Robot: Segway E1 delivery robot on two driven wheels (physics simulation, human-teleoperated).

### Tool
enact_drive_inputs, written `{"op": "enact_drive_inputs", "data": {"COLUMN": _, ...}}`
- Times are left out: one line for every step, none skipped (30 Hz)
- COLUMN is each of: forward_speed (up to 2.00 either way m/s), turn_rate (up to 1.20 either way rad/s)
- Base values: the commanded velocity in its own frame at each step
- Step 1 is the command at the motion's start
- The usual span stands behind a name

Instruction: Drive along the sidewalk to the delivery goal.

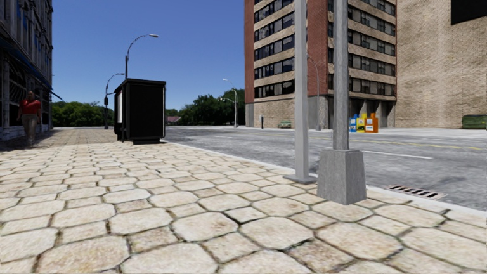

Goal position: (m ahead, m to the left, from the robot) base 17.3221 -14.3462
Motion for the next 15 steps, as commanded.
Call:
{"op": "enact_drive_inputs", "data": {"forward_speed": 1.95, "turn_rate": 0.82}}
{"op": "enact_drive_inputs", "data": {"forward_speed": 1.96, "turn_rate": 0.82}}
{"op": "enact_drive_inputs", "data": {"forward_speed": 2.00, "turn_rate": 0.82}}
{"op": "enact_drive_inputs", "data": {"forward_speed": 2.00, "turn_rate": 0.82}}
{"op": "enact_drive_inputs", "data": {"forward_speed": 2.00, "turn_rate": 0.82}}
{"op": "enact_drive_inputs", "data": {"forward_speed": 2.00, "turn_rate": 0.82}}
{"op": "enact_drive_inputs", "data": {"forward_speed": 2.00, "turn_rate": 0.82}}
{"op": "enact_drive_inputs", "data": {"forward_speed": 2.00, "turn_rate": 0.82}}
{"op": "enact_drive_inputs", "data": {"forward_speed": 2.00, "turn_rate": 0.82}}
{"op": "enact_drive_inputs", "data": {"forward_speed": 2.00, "turn_rate": 0.82}}
{"op": "enact_drive_inputs", "data": {"forward_speed": 2.00, "turn_rate": 0.82}}
{"op": "enact_drive_inputs", "data": {"forward_speed": 2.00, "turn_rate": 0.82}}
{"op": "enact_drive_inputs", "data": {"forward_speed": 2.00, "turn_rate": 0.83}}
{"op": "enact_drive_inputs", "data": {"forward_speed": 2.00, "turn_rate": 0.83}}
{"op": "enact_drive_inputs", "data": {"forward_speed": 2.00, "turn_rate": 0.83}}
